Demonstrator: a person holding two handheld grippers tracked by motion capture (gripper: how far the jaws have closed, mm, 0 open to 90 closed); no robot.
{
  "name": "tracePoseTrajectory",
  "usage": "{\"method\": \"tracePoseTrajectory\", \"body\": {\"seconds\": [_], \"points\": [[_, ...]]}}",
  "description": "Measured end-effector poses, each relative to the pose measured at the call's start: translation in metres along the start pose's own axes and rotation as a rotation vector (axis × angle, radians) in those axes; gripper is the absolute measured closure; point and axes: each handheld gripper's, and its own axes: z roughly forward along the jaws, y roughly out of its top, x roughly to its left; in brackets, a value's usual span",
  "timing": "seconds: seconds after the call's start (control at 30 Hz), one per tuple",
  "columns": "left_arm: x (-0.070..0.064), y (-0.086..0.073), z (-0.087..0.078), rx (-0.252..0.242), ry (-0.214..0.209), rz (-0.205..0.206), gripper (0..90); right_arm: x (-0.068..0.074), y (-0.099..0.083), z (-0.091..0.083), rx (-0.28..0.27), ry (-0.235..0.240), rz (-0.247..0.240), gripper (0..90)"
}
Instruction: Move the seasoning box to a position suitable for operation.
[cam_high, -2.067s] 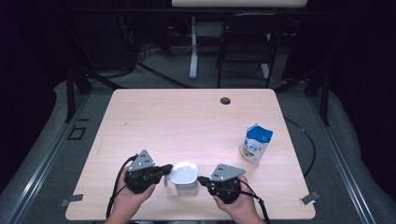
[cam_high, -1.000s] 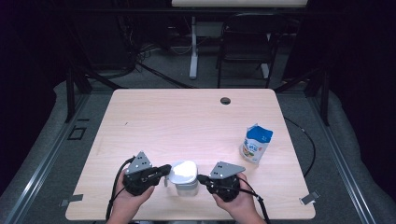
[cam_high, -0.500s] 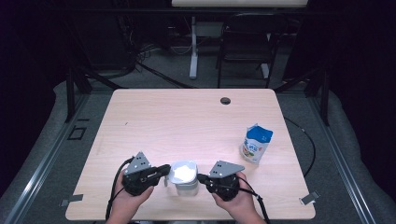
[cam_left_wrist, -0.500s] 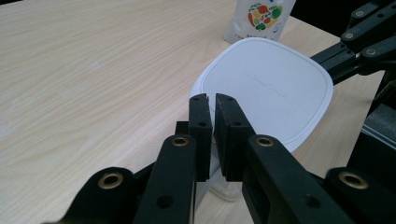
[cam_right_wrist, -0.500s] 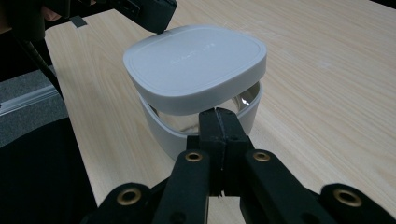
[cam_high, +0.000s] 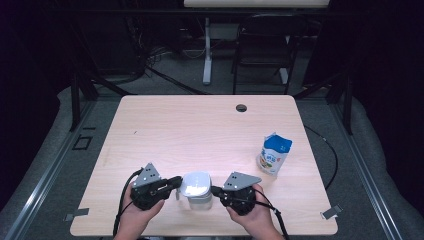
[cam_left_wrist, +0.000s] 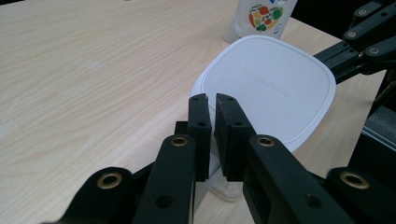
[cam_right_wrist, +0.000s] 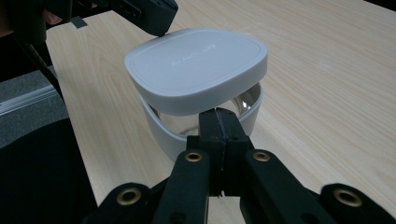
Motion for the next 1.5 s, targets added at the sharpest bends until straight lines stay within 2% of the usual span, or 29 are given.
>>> {"method": "tracePoseTrajectory", "body": {"seconds": [0.27,0.6,0.87,1.0,1.07,1.33,1.5], "points": [[0.0,0.0,0.0,0.0,0.006,-0.001,84.4,0.0,0.001,0.0,-0.002,0.004,0.0,90.0],[0.003,0.0,-0.008,-0.006,0.01,-0.02,75.0,0.0,0.004,-0.003,-0.012,0.008,0.004,90.0],[0.006,-0.004,-0.014,-0.01,0.031,-0.028,67.8,0.0,0.007,-0.004,-0.021,0.009,0.005,90.0],[0.007,-0.005,-0.017,0.008,0.034,-0.031,66.2,0.0,0.009,-0.004,-0.021,0.01,0.003,90.0],[0.007,-0.006,-0.017,0.001,0.038,-0.036,65.7,-0.001,0.01,-0.004,-0.026,0.011,0.003,90.0],[0.008,-0.007,-0.018,0.005,0.034,-0.036,64.4,0.0,0.014,-0.006,-0.021,0.008,0.0,90.0],[0.008,-0.008,-0.018,0.013,0.041,-0.021,62.2,0.0,0.016,-0.007,-0.019,0.01,-0.003,90.0]]}}
